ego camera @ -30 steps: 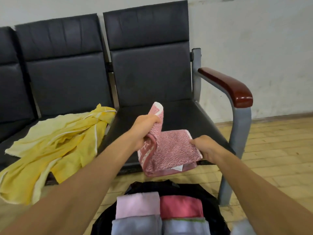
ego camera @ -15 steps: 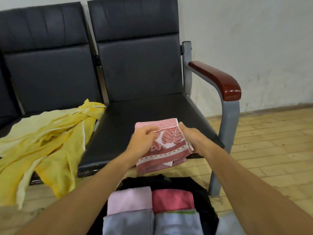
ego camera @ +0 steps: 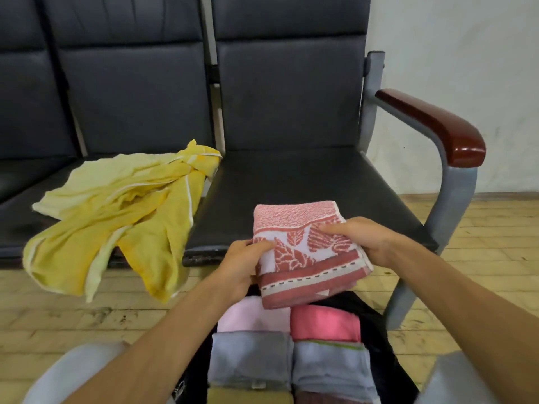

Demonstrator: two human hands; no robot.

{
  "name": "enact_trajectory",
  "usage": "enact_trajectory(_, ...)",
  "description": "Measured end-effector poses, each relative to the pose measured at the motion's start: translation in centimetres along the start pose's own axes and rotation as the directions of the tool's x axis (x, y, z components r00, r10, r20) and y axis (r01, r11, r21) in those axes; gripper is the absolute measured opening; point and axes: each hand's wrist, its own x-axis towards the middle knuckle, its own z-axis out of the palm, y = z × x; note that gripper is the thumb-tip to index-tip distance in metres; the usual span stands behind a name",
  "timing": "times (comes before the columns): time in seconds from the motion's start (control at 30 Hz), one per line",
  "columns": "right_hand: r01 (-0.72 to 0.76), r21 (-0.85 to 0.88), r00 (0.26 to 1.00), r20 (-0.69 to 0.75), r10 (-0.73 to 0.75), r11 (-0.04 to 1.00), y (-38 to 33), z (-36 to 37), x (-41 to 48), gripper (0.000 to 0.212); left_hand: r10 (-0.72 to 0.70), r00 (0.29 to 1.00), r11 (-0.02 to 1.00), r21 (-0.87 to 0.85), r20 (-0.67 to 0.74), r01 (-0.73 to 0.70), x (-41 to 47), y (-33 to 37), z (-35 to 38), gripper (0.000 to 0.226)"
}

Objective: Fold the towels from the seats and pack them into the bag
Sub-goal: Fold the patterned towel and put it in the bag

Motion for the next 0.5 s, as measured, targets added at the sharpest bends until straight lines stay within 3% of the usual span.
enact_trajectory(0.13, 0.074, 0.108, 0.997, 0.013, -0.075, 0.991, -0.7, 1.2, -1.6, 0.024, -0.114, 0.989, 0.978, -0.163, 0.092, 0.128, -0.8, 0.7, -1.5, 0.027)
enact_trajectory(0.3, 0.108, 0.341, 0.991, 0.033, -0.126, 0.934, -1.1, 2.2, -3.6, 0.024, -0.126, 0.956, 0.98, -0.118, 0.267, 0.162, -2.1, 1.6, -2.4, 0.035)
enact_trajectory(0.5, 0.174, 0.28, 0.978, 0.06, -0.198, 0.944, 0.4, 1.9, -4.3, 0.032, -0.024, 0.961, 0.996, -0.073, 0.274, 0.045, -3.3, 1.6, -3.1, 0.038)
